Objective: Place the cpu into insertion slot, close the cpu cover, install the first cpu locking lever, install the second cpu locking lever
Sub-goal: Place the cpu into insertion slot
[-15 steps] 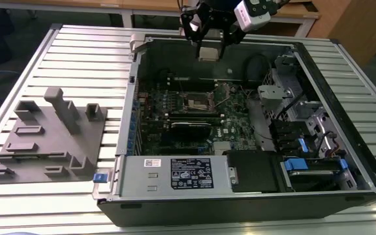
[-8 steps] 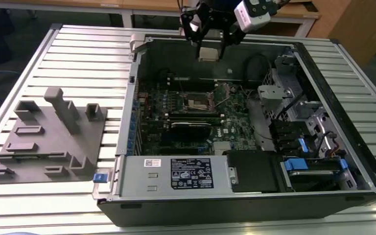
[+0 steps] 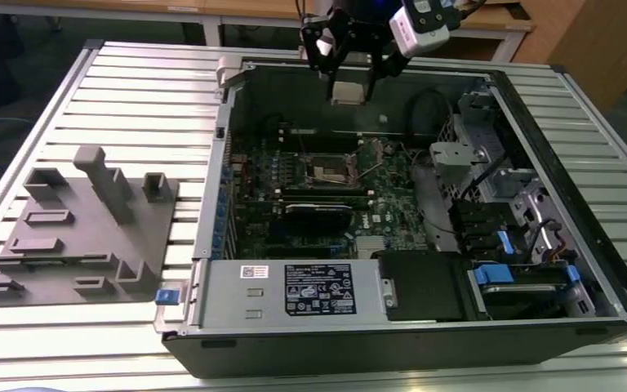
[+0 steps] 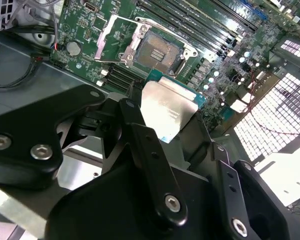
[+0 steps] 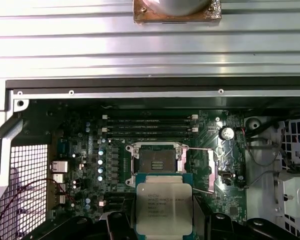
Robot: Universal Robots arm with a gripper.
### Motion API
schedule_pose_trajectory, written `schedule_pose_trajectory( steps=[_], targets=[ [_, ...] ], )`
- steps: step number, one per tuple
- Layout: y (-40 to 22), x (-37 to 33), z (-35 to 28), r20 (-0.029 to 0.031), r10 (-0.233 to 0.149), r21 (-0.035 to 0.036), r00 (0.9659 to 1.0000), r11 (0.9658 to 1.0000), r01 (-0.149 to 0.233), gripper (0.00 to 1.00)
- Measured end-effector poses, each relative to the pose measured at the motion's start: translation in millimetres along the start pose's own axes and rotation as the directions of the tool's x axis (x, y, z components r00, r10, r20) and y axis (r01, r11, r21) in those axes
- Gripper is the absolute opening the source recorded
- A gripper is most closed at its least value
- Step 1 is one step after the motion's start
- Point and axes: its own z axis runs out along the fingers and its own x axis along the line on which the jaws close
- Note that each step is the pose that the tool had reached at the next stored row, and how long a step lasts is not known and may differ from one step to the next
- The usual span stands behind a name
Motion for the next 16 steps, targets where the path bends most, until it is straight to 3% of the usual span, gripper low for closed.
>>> schedule_pose_trajectory(
  steps=[4,9,16],
  targets=[
    [0.0,0.0,0.5,0.0003,0.000,-0.0003,1.0000,1.0000,0.000,0.54],
    [-0.4,-0.1,4.7,0.0090,-0.001,-0.0007,1.0000,1.0000,0.001,0.54],
    [-0.4,0.0,4.9,0.0094,-0.001,-0.0006,1.0000,1.0000,0.001,0.54]
  ],
)
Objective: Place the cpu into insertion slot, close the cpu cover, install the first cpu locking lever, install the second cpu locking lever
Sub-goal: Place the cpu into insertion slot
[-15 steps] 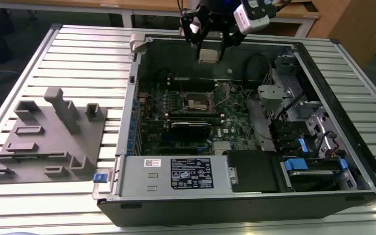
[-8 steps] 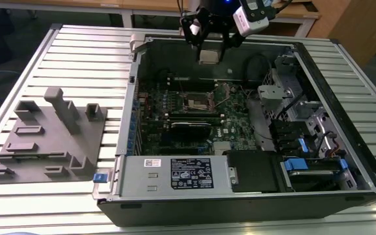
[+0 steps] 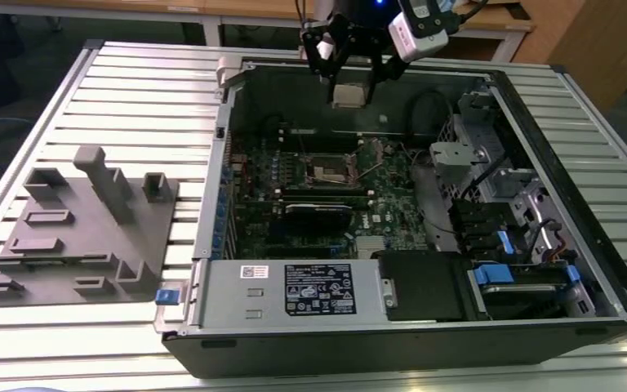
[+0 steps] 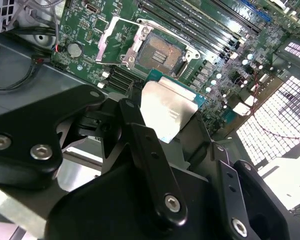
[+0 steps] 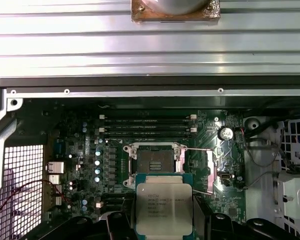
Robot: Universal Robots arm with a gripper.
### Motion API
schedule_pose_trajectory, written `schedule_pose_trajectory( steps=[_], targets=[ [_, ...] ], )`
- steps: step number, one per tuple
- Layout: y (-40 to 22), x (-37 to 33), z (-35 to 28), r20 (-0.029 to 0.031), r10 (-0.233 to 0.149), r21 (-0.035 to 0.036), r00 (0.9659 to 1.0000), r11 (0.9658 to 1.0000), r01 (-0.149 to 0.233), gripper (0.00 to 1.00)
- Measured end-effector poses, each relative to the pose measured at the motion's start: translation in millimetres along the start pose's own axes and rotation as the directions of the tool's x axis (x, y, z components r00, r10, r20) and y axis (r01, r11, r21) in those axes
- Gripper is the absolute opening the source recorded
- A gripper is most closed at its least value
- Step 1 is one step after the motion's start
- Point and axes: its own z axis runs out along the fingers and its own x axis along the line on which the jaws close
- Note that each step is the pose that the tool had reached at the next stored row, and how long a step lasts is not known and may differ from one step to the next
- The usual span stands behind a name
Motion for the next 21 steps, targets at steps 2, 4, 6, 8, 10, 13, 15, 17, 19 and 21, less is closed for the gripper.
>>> schedule_pose_trajectory(
  steps=[2,4,6,8,10,13,15,17,19,21],
  targets=[
    [0.0,0.0,0.9,0.0005,0.000,-0.0006,1.0000,1.0000,0.000,0.54],
    [-0.2,0.0,2.6,0.0019,0.000,-0.0005,1.0000,1.0000,0.000,0.54],
    [-0.5,0.0,5.0,0.0042,0.000,-0.0009,1.0000,1.0000,0.000,0.54],
    [-0.7,0.0,7.8,0.0070,-0.001,-0.0015,1.0000,1.0000,0.001,0.54],
    [-1.0,0.0,10.6,0.0101,-0.001,-0.0020,0.9999,1.0000,0.001,0.54],
    [-1.1,0.0,12.4,0.0126,-0.001,-0.0019,0.9999,1.0000,0.001,0.54],
    [-1.2,0.1,12.5,0.0131,-0.001,-0.0020,0.9999,1.0000,0.001,0.54],
    [-1.2,0.2,12.5,0.0134,-0.001,-0.0021,0.9999,1.0000,0.001,0.54],
    [-1.2,0.2,12.8,0.0134,-0.001,-0.0021,0.9999,1.0000,0.001,0.54],
    [-1.2,0.2,13.5,0.0136,-0.001,-0.0022,0.9999,1.0000,0.001,0.54]
  ],
)
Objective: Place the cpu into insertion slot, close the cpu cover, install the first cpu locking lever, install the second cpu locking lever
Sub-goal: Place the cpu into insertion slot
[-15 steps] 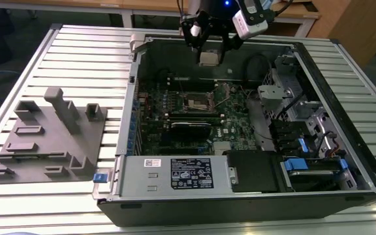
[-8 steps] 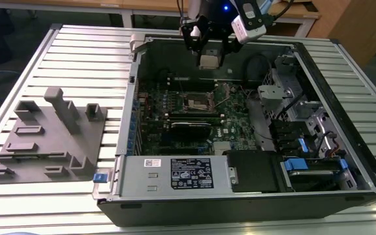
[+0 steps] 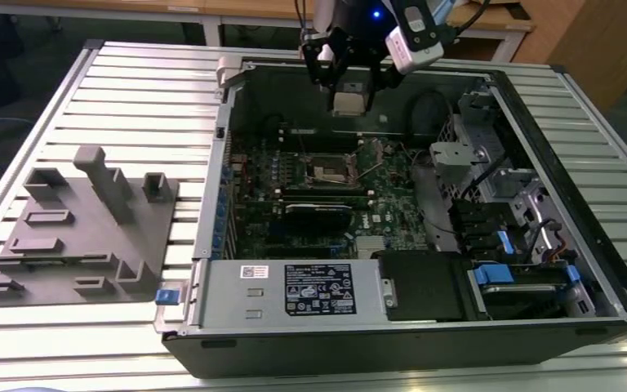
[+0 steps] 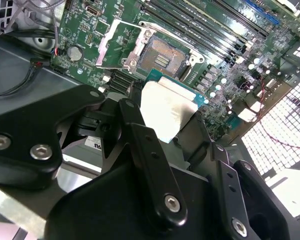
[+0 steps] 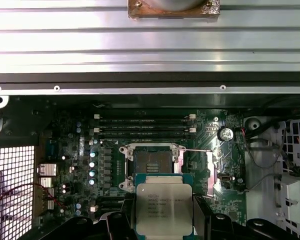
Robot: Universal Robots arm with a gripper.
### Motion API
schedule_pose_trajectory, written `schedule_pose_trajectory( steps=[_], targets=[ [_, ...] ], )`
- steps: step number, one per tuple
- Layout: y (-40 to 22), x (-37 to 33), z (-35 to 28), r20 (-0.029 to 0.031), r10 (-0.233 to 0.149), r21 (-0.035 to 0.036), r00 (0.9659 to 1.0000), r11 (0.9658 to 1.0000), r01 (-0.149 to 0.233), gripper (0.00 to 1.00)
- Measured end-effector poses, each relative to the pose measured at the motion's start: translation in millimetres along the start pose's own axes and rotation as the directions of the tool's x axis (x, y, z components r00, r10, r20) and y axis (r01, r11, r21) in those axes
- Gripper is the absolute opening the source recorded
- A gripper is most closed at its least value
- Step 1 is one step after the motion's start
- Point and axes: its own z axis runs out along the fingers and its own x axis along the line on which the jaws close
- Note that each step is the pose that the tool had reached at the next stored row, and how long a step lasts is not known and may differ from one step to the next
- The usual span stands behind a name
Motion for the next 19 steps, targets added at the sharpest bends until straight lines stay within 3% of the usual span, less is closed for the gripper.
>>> schedule_pose_trajectory(
  steps=[19],
  targets=[
    [-0.4,0.0,3.9,0.0003,0.000,-0.0003,1.0000,1.0000,0.000,0.54]
  ],
)
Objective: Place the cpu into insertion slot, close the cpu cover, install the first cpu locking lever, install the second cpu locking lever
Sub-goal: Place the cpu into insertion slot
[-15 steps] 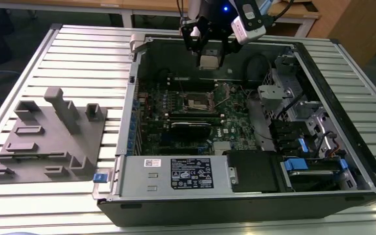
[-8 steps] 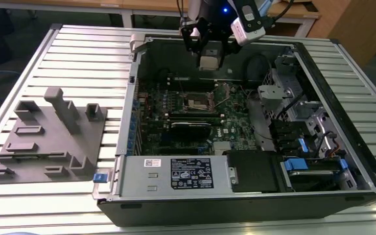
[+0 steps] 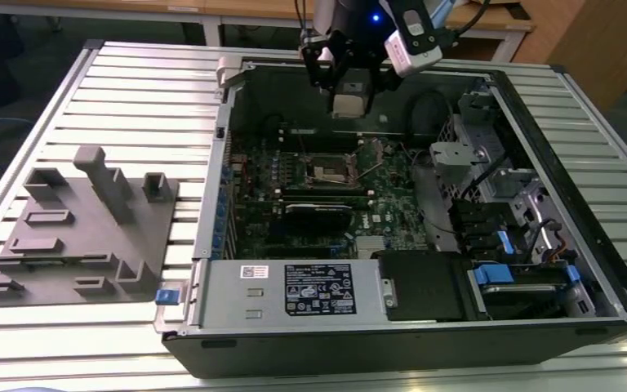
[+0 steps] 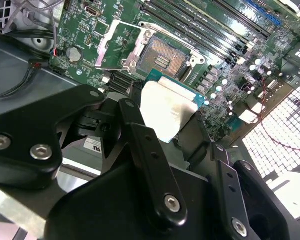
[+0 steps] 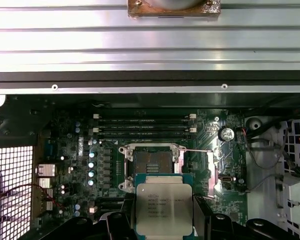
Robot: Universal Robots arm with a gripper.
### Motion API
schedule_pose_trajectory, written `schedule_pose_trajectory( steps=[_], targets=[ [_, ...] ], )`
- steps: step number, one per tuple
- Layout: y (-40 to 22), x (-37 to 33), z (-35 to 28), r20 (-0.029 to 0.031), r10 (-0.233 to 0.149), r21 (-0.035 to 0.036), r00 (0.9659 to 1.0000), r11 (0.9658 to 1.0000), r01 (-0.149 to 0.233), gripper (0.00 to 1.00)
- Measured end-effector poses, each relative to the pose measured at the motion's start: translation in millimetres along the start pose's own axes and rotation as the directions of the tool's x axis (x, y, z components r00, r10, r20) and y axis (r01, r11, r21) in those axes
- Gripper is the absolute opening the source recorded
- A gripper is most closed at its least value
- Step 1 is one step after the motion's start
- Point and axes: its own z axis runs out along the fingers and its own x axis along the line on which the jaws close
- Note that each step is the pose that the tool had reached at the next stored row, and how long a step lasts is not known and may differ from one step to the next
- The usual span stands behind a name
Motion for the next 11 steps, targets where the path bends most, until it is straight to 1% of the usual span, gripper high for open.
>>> schedule_pose_trajectory(
  steps=[3,9,11],
  targets=[
    [-0.2,0.0,1.7,-0.0002,0.000,0.0004,1.0000,1.0000,0.000,0.54],
    [-0.2,0.0,2.0,-0.0002,0.000,0.0004,1.0000,1.0000,0.000,0.54],
    [-0.3,0.0,3.2,0.0000,0.000,0.0000,1.0000,1.0000,0.000,0.54]
  ],
)
